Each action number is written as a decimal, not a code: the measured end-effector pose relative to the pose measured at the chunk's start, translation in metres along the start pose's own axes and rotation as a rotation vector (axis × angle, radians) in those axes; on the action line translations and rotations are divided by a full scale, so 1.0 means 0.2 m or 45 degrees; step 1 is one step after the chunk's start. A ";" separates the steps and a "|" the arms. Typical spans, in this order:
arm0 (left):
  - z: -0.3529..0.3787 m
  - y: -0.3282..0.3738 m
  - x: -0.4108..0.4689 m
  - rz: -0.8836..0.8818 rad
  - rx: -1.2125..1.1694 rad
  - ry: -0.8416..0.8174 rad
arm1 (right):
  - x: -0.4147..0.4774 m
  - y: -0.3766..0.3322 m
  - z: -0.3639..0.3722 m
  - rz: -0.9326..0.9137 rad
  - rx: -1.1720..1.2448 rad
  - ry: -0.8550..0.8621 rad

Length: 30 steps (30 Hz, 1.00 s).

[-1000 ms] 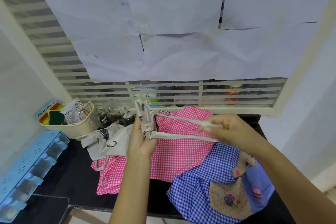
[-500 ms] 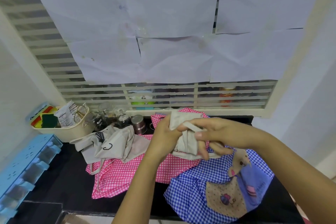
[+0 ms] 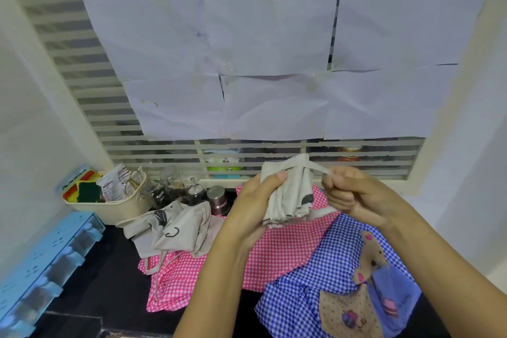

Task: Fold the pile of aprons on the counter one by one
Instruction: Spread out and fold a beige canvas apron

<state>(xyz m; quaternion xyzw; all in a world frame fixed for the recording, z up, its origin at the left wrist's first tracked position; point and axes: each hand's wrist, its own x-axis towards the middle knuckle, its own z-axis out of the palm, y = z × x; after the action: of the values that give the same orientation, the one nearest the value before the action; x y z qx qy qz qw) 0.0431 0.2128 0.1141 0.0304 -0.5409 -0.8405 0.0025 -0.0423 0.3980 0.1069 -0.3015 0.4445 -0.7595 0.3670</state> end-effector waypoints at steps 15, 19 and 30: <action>-0.29 0.24 -0.33 -0.159 0.113 -0.003 | 0.22 0.15 0.43 -0.101 -0.393 0.604; -0.36 0.26 -0.46 0.018 0.672 0.019 | 0.30 0.10 0.56 -0.064 -0.564 0.606; -0.54 0.38 -0.66 0.406 0.822 0.478 | 0.58 0.09 0.96 0.100 -0.045 0.480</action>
<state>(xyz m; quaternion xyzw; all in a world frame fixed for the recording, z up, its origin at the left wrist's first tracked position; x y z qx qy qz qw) 0.1780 0.0881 0.1448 0.0983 -0.7651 -0.5965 0.2217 0.0499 0.2085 0.1879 -0.1426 0.5303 -0.7796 0.3011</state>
